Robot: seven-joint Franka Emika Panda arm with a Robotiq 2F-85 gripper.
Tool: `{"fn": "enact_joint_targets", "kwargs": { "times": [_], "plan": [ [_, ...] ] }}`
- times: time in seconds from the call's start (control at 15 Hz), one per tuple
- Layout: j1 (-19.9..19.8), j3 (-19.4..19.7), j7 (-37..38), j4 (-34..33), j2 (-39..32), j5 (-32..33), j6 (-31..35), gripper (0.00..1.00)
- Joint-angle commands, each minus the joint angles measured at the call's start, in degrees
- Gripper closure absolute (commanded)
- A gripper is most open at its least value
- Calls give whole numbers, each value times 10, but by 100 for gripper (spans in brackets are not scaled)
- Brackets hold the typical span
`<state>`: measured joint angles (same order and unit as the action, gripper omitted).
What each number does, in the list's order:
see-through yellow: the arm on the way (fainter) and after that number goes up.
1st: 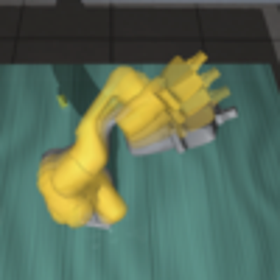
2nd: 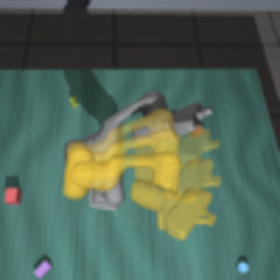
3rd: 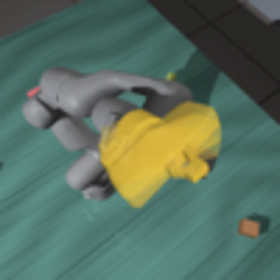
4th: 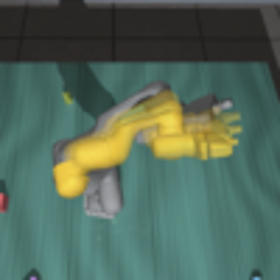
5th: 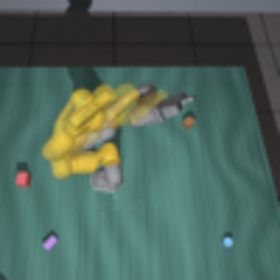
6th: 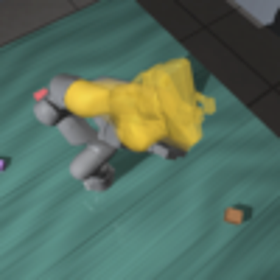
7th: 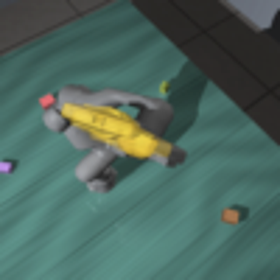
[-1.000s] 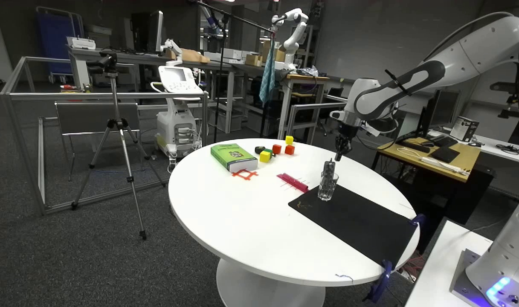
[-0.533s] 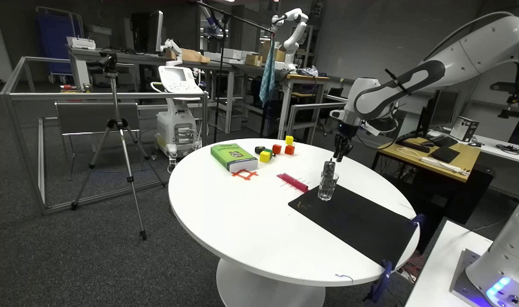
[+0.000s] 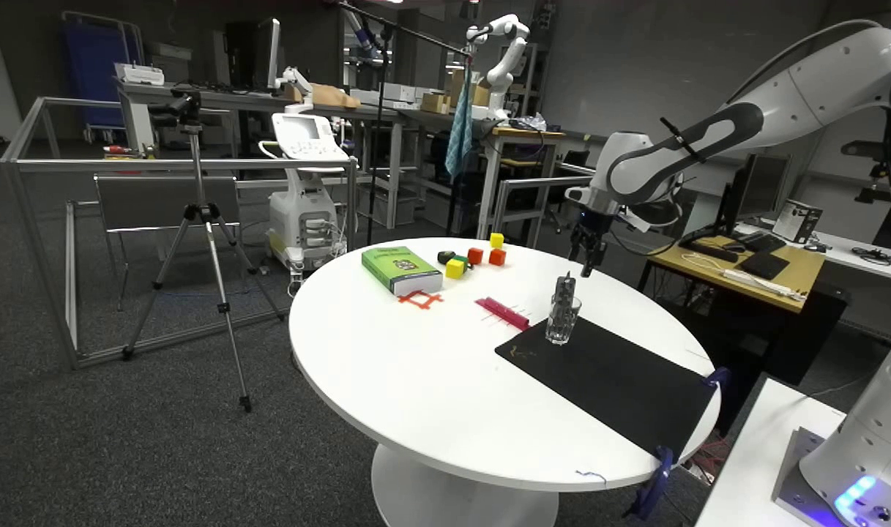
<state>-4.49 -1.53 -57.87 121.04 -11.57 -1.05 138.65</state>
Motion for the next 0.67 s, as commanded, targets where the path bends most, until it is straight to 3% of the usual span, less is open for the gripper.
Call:
{"fn": "enact_joint_targets", "kwargs": {
  "times": [0.0, 0.47, 0.53, 0.6],
  "plan": [
    [4, 1, 14, -19, -16, 12, 15, 0],
    [8, -1, 25, -29, -36, 26, 33, 2],
    [8, -1, 27, -30, -38, 27, 35, 10],
    [8, -2, 26, -32, -40, 28, 36, 27]
  ]
}}
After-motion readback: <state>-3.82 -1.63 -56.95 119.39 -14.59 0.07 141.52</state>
